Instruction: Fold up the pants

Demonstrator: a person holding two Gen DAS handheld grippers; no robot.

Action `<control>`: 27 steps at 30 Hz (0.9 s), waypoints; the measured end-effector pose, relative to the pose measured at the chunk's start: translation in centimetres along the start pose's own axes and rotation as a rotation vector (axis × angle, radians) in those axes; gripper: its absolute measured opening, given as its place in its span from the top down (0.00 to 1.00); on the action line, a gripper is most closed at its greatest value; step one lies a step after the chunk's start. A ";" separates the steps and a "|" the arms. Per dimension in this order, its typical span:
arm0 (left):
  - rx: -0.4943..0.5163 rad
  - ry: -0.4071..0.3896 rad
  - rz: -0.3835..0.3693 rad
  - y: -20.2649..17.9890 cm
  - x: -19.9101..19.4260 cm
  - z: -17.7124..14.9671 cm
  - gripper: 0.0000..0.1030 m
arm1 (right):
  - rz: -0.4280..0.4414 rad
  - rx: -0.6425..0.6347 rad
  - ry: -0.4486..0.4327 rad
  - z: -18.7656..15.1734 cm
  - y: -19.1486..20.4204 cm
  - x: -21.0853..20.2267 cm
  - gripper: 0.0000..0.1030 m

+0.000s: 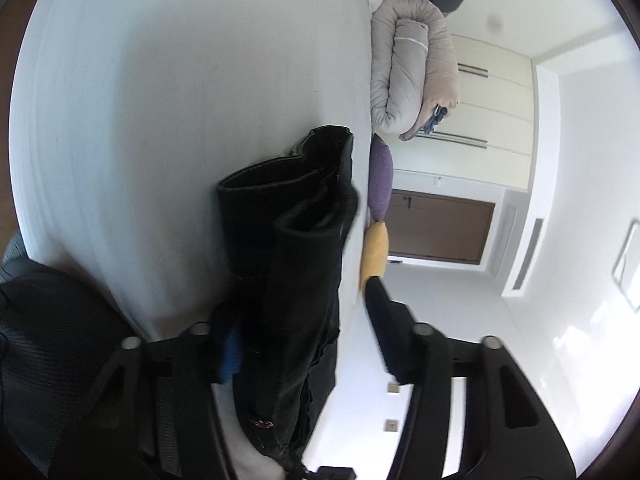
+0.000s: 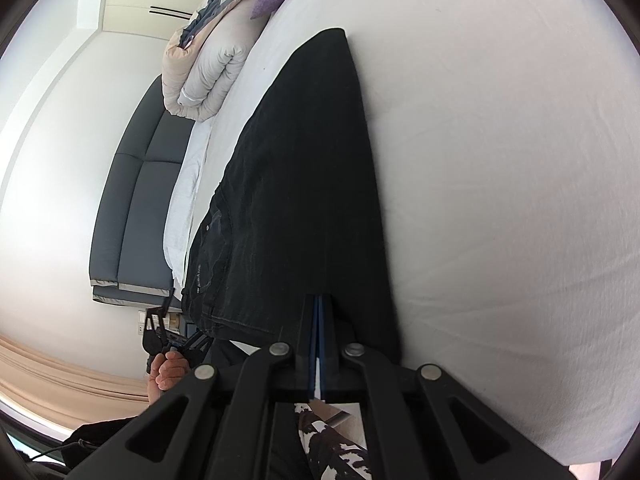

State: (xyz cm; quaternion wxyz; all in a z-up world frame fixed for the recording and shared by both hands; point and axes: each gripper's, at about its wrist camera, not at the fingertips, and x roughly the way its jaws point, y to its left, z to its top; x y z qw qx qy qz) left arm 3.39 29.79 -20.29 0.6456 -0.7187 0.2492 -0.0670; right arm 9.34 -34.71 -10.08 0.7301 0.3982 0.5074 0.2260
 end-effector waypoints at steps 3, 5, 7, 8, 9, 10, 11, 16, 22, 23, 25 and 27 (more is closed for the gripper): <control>-0.024 0.000 -0.022 0.6 0.4 0.1 0.69 | -0.009 -0.010 -0.001 0.0 0.3 -0.3 1.00; -0.009 -0.002 -0.027 0.4 0.6 0.1 0.71 | -0.019 -0.027 -0.007 0.1 1.0 -0.5 0.95; 0.016 -0.009 -0.020 0.2 0.8 0.2 0.74 | -0.018 -0.047 -0.023 0.3 2.5 -1.1 0.77; 0.022 -0.014 -0.016 0.1 0.8 0.2 0.75 | -0.017 -0.068 -0.030 0.5 3.4 -1.3 0.63; 0.028 -0.019 -0.012 0.1 0.8 0.3 0.77 | -0.016 -0.092 -0.039 0.6 4.4 -1.4 0.58; 0.037 -0.025 -0.005 0.0 1.0 0.3 0.77 | -0.007 -0.123 -0.039 1.0 5.8 -1.3 0.57; 0.047 -0.030 0.002 -0.2 1.1 0.3 0.78 | 0.000 -0.146 -0.034 1.4 6.9 -1.1 0.57; 0.148 -0.057 0.067 -1.8 1.3 0.1 0.80 | -0.013 -0.265 0.049 4.1 12.9 3.4 0.64; 0.256 -0.067 0.125 -3.7 2.0 0.0 0.82 | -0.029 -0.298 0.172 6.6 16.1 11.8 0.82; 0.267 -0.067 0.131 -4.1 2.1 0.0 0.82 | -0.026 -0.291 0.185 6.8 16.4 12.8 0.83; 0.305 -0.067 0.150 -4.8 2.3 -0.1 0.82 | -0.052 -0.286 0.210 7.4 16.7 15.1 0.86; 0.345 -0.066 0.169 -5.6 2.5 -0.3 0.82 | -0.077 -0.276 0.237 7.7 16.5 16.7 0.86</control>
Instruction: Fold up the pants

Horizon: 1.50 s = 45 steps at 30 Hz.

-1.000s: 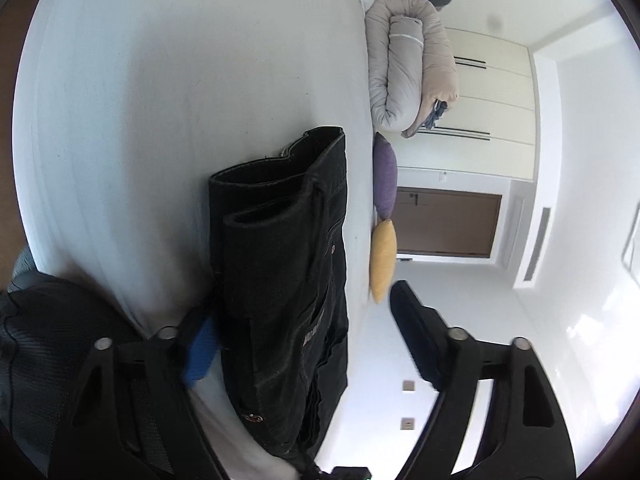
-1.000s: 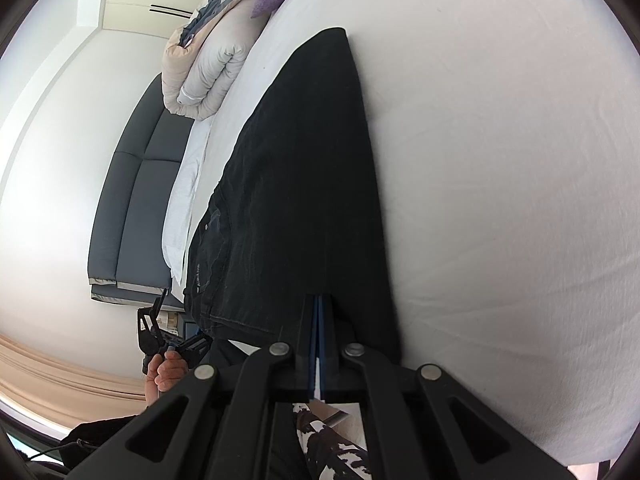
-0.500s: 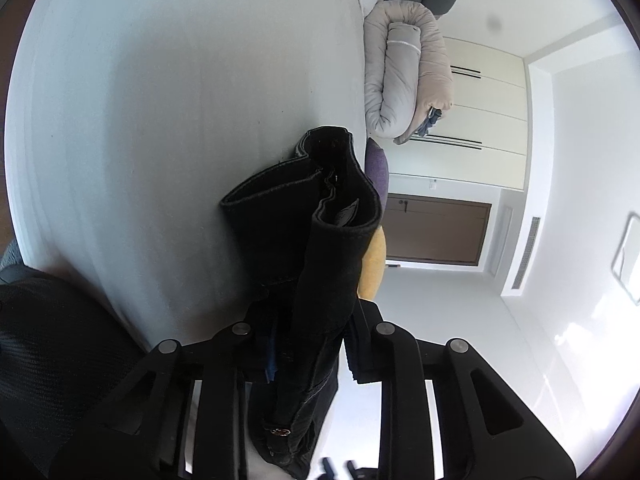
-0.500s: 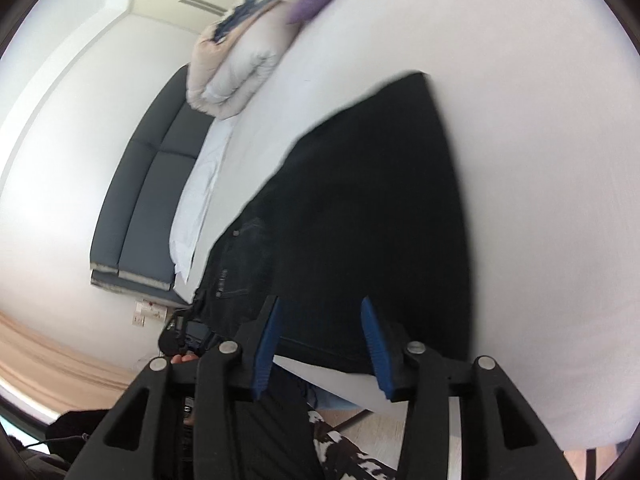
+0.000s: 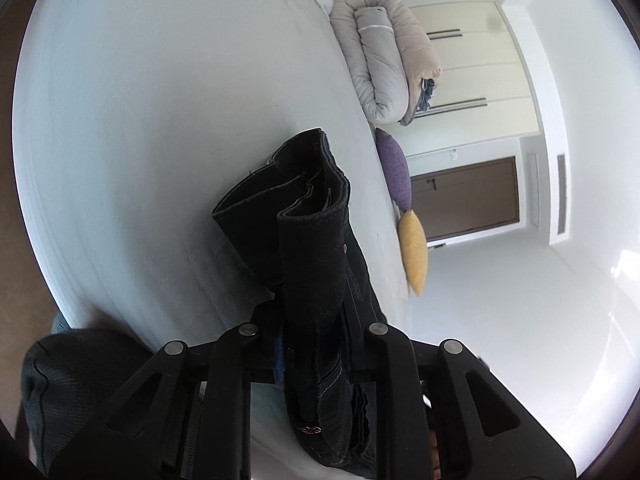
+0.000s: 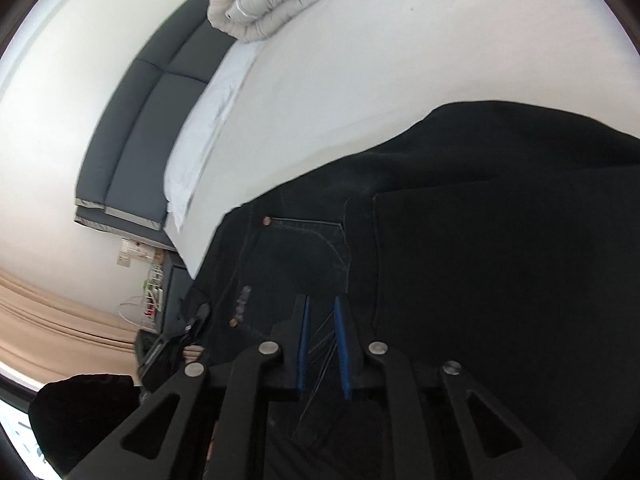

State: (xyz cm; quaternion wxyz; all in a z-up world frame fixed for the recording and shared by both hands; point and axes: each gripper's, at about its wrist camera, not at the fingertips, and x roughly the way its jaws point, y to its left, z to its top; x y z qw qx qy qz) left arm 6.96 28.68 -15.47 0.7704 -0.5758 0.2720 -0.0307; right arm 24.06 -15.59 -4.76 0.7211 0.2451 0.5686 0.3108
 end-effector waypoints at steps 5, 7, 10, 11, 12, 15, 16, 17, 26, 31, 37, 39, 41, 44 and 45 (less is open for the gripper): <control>0.125 0.002 0.042 -2.5 -0.3 -0.2 0.84 | -0.074 0.037 0.042 0.1 -1.6 2.9 1.00; 0.184 -0.001 0.056 -4.1 -0.2 -0.5 0.85 | -0.081 0.023 0.053 -0.2 -1.9 3.1 1.00; 0.260 -0.008 0.072 -6.3 -0.2 -1.1 0.87 | -0.124 -0.032 0.036 -0.6 -1.4 3.5 1.00; 0.282 -0.010 0.076 -7.1 -0.1 -1.3 0.87 | -0.137 -0.044 0.028 -0.8 -1.2 3.6 1.00; 0.305 -0.012 0.081 -7.9 -0.1 -1.5 0.88 | -0.143 -0.052 0.020 -0.9 -1.1 3.8 1.00; 0.366 -0.011 0.088 -10.3 0.1 -2.3 0.90 | -0.102 -0.039 0.000 -0.9 -1.6 3.5 1.00; 0.385 -0.007 0.086 -11.5 0.5 -2.4 0.90 | -0.065 -0.018 -0.009 -1.0 -1.9 3.2 1.00; 0.407 -0.004 0.086 -12.5 0.7 -2.6 0.90 | -0.020 0.018 -0.018 -1.2 -2.3 2.5 1.00; 0.840 0.109 0.091 -24.3 6.6 -11.6 0.90 | 0.280 0.193 -0.190 -2.5 -7.3 -7.2 0.26; 1.131 0.298 0.113 -26.1 12.2 -22.5 0.91 | 0.364 0.256 -0.200 -2.9 -10.9 -10.0 0.26; 1.327 0.390 0.159 -25.3 15.0 -30.0 0.91 | 0.290 0.258 -0.139 -3.8 -13.4 -10.4 0.21; 1.374 0.382 0.166 -25.4 15.1 -31.1 0.91 | 0.270 0.240 -0.133 -3.4 -13.9 -11.4 0.21; 1.405 0.375 0.169 -25.5 14.8 -31.8 0.91 | 0.231 0.221 -0.112 -2.8 -13.6 -11.2 0.28; 1.444 0.362 0.165 -25.6 14.5 -32.2 0.91 | 0.176 0.200 -0.071 -2.4 -13.6 -10.7 0.40; 1.457 0.359 0.164 -25.5 14.3 -32.5 0.91 | 0.166 0.198 -0.064 -2.4 -13.8 -10.6 0.43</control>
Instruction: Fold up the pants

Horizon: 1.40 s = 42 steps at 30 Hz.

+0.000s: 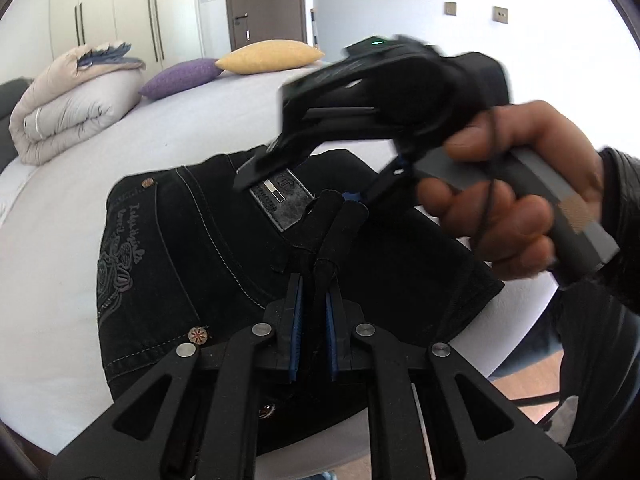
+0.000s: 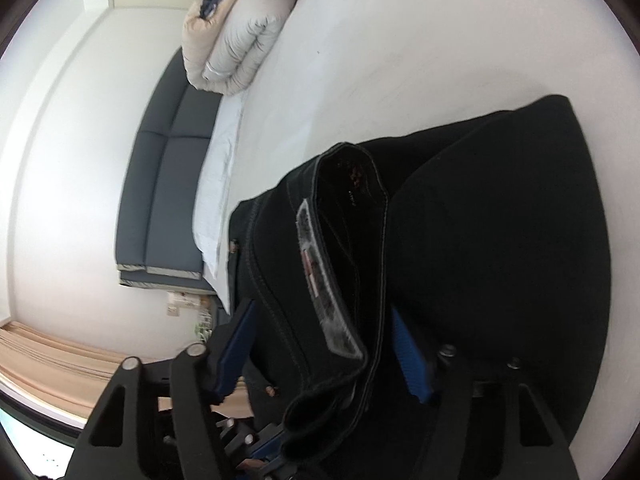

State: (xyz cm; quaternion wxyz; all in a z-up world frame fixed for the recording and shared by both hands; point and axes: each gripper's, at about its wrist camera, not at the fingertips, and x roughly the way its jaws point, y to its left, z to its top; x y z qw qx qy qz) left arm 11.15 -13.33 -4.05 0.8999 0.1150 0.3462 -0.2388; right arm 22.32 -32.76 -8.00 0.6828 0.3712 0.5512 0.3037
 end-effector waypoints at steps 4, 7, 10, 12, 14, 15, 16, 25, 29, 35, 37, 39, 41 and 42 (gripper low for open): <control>0.070 -0.010 0.003 -1.8 -0.8 -1.7 0.91 | -0.052 -0.011 -0.016 -0.6 -0.5 -0.3 0.78; 0.087 -0.009 -0.024 -3.1 -0.9 -1.5 0.91 | -0.087 -0.039 -0.060 -1.5 -0.7 -1.6 0.83; 0.106 -0.013 -0.052 -4.2 -1.0 -1.3 0.91 | -0.114 -0.066 -0.100 -1.9 -0.3 -2.4 0.85; 0.116 -0.012 -0.070 -4.6 -0.7 -0.9 0.91 | -0.131 -0.078 -0.123 -1.9 -0.2 -2.9 0.85; 0.123 -0.012 -0.088 -5.4 -0.5 -0.5 0.91 | -0.147 -0.089 -0.147 -2.2 -0.1 -3.5 0.86; 0.127 -0.013 -0.093 -5.6 -0.4 -0.3 0.91 | -0.153 -0.095 -0.155 -2.1 0.1 -3.6 0.86; 0.135 -0.014 -0.100 -6.5 -0.7 -0.2 0.91 | -0.160 -0.098 -0.165 -2.3 0.0 -4.0 0.86; 0.163 -0.014 -0.158 -8.4 -1.1 0.0 0.91 | -0.159 -0.078 -0.216 -3.0 -0.6 -5.6 0.86; 0.161 0.007 -0.174 -8.5 -0.8 -0.4 0.91 | -0.146 -0.052 -0.215 -3.6 -1.7 -5.5 0.86; 0.127 0.046 -0.203 -8.3 0.0 -1.3 0.91 | -0.124 -0.063 -0.232 -4.2 -2.6 -5.3 0.84; 0.097 0.043 -0.221 -7.9 -0.1 -1.4 0.89 | -0.109 -0.055 -0.227 -4.2 -2.6 -5.5 0.80; 0.069 0.044 -0.257 -7.3 -0.5 -1.4 0.89 | -0.106 -0.046 -0.232 -4.4 -2.6 -6.1 0.72; 0.036 0.047 -0.296 -6.3 -1.2 -1.4 0.89 | -0.119 -0.051 -0.264 -4.8 -2.2 -7.4 0.55; 0.025 0.044 -0.306 -5.7 -1.7 -1.4 0.89 | -0.141 -0.047 -0.289 -5.0 -2.1 -8.2 0.51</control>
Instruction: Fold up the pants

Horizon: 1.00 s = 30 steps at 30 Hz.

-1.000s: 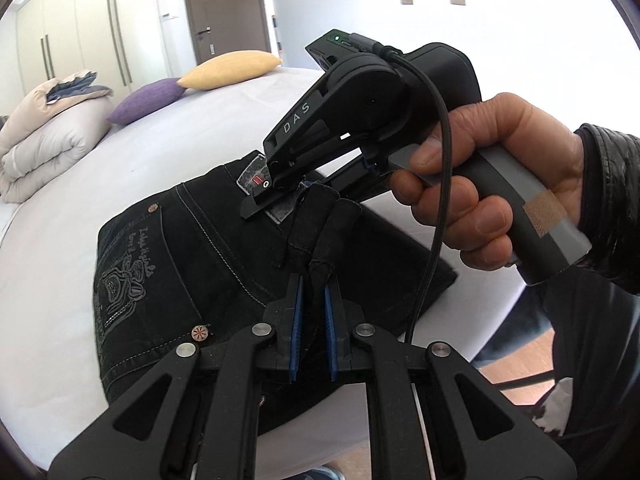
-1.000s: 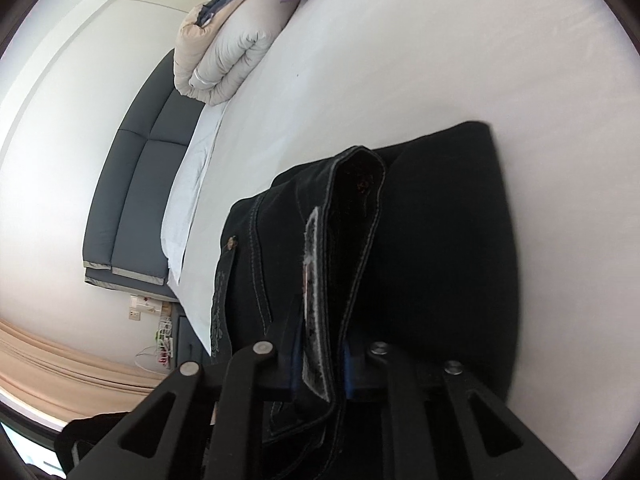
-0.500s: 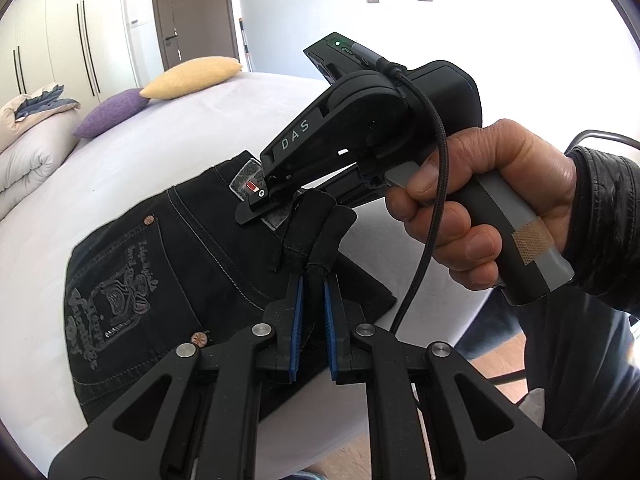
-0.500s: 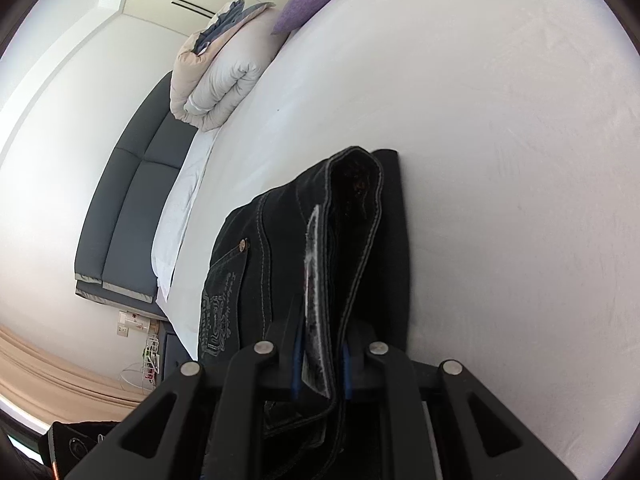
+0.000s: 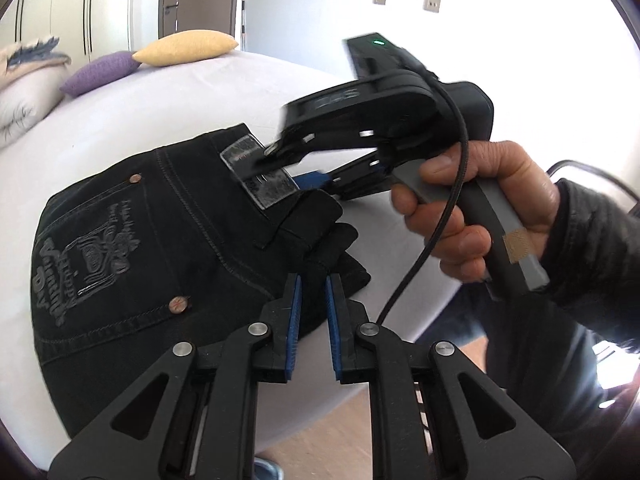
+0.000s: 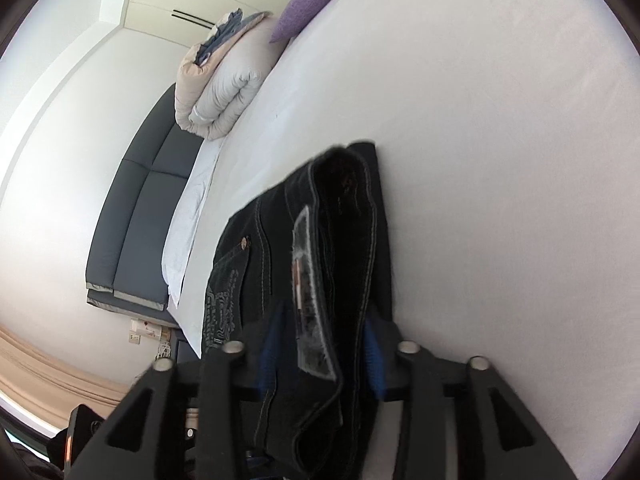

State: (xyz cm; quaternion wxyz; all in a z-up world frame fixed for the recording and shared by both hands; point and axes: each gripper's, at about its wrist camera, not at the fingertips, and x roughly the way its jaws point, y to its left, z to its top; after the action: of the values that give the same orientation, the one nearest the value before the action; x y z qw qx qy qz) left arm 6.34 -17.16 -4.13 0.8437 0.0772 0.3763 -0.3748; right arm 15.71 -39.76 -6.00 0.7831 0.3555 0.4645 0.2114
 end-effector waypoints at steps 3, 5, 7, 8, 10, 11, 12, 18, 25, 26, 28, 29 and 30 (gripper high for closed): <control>-0.054 -0.020 -0.045 1.6 -2.1 -0.1 0.89 | -0.096 0.015 -0.068 0.1 -0.1 -2.4 0.39; -0.081 -0.042 -0.049 3.0 -3.6 0.1 0.89 | -0.068 0.014 -0.091 0.2 0.4 -3.5 0.59; -0.108 -0.060 -0.038 4.8 -4.3 0.7 0.89 | -0.049 -0.016 -0.083 0.1 1.5 -3.4 0.80; -0.128 -0.070 -0.030 6.0 -4.6 1.1 0.89 | -0.037 -0.039 -0.071 -0.1 2.2 -2.9 0.91; -0.183 -0.075 -0.040 9.1 -4.4 2.1 0.89 | -0.010 -0.069 -0.036 -0.4 3.4 -1.6 0.93; -0.203 -0.069 -0.035 10.4 -4.0 2.6 0.89 | -0.003 -0.083 -0.013 -0.6 3.9 -0.8 0.93; -0.227 -0.053 -0.016 12.0 -3.4 3.2 0.89 | -0.002 -0.092 0.007 -0.9 4.2 0.1 0.93; -0.358 0.064 0.055 18.3 0.4 2.1 0.89 | -0.006 -0.027 0.084 -2.7 1.8 2.5 1.00; -0.348 -0.005 0.071 15.1 -1.9 -2.5 0.89 | 0.025 -0.029 0.035 -4.7 1.1 1.7 1.00; -0.339 -0.011 0.084 14.6 -2.2 -2.9 0.89 | 0.020 -0.035 0.027 -4.9 1.3 1.6 1.00; -0.332 -0.034 0.101 13.4 -3.4 -4.0 0.89 | 0.006 -0.061 0.012 -5.1 1.8 1.5 1.00; -0.335 -0.036 0.099 12.9 -3.6 -4.4 0.89 | -0.001 -0.080 0.005 -5.3 2.1 1.4 1.00; -0.336 -0.038 0.102 12.2 -3.9 -5.0 0.89 | -0.004 -0.097 -0.003 -5.5 2.2 1.3 1.00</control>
State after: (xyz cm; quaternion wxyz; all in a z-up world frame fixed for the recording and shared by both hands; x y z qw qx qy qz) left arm 10.23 -4.24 -6.80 0.8696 -0.0529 0.4133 -0.2648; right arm 11.47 -35.45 -6.81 0.8004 0.3166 0.4533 0.2317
